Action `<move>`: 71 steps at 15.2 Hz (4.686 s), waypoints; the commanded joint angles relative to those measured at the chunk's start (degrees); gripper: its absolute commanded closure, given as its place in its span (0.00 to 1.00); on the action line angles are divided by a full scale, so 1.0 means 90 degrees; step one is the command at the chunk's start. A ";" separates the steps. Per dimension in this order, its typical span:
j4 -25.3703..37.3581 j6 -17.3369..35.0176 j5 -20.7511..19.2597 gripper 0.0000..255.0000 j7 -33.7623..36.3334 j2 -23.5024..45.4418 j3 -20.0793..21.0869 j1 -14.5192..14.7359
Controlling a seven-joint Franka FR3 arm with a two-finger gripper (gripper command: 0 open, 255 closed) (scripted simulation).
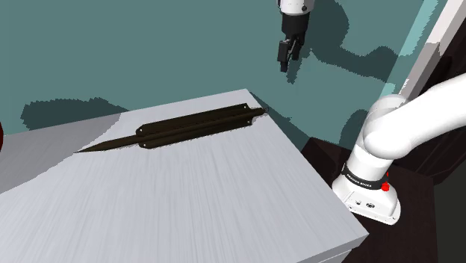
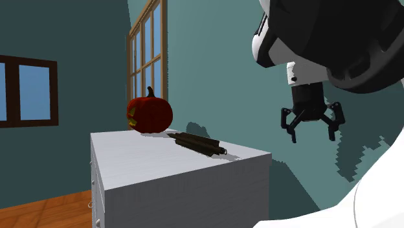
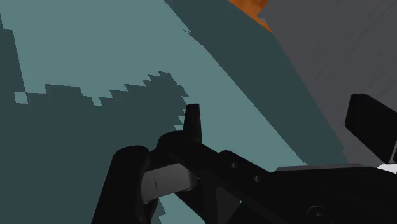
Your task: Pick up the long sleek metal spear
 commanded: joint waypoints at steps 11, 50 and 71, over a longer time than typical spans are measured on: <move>0.1071 0.0432 0.0474 0.00 -0.0330 0.1587 0.0640 0.0803; 0.3971 0.0911 0.0517 1.00 -0.0996 0.5132 0.2430 0.2410; 0.5625 -0.0473 0.0403 1.00 -0.0945 0.5427 0.2475 0.2481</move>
